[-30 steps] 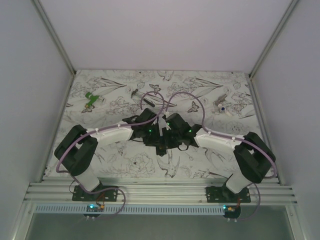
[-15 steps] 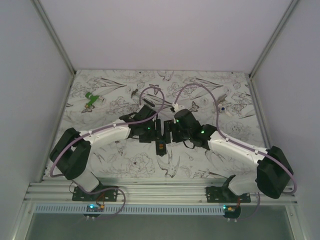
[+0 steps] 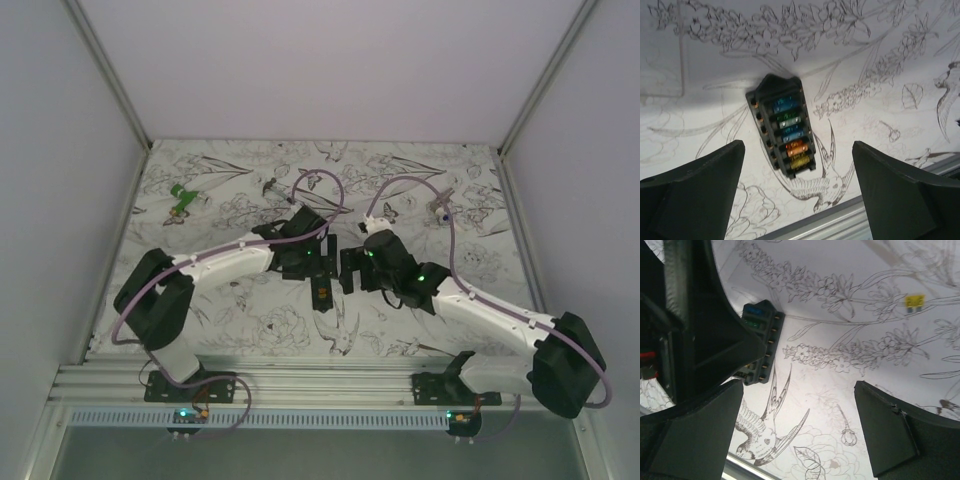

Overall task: Snap on the fuse box
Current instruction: Adjust the fuse box base at the center of the board.

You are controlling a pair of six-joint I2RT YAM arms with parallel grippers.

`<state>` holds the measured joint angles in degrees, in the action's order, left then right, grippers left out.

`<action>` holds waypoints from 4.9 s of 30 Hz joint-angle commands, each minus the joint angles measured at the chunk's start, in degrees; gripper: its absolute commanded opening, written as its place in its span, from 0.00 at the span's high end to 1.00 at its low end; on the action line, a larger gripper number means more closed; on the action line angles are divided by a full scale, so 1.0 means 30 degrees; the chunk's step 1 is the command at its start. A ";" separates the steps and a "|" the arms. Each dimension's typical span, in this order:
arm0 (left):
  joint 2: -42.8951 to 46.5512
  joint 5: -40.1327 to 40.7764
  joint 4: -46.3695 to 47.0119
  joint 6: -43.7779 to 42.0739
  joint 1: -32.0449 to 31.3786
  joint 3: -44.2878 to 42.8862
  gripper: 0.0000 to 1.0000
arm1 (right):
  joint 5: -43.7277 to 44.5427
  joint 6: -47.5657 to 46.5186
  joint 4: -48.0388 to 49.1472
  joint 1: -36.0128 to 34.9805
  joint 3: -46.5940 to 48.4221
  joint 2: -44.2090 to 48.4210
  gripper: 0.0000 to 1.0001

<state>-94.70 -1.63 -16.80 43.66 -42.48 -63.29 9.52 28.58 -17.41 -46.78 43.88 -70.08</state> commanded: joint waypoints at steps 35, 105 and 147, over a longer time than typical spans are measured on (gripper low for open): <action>-0.0515 -0.5409 0.2773 -0.0484 0.2448 -0.0161 0.32 | -0.1968 -0.2136 -0.1951 -0.0666 0.1131 -0.0460 0.42; 0.0629 -0.6401 0.7873 0.5334 0.2001 0.7159 0.79 | -0.3720 -0.2836 -0.4512 -0.1577 0.7970 -0.9067 0.94; 0.0416 -0.6397 0.7903 0.5426 0.2130 0.7148 0.79 | -0.3134 -0.2417 -0.7788 -0.1778 0.7609 -1.1716 1.00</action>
<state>-93.17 -20.93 6.37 60.42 -36.36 -42.06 -0.49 21.06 -33.52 -50.83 68.71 -101.41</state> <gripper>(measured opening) 0.211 0.006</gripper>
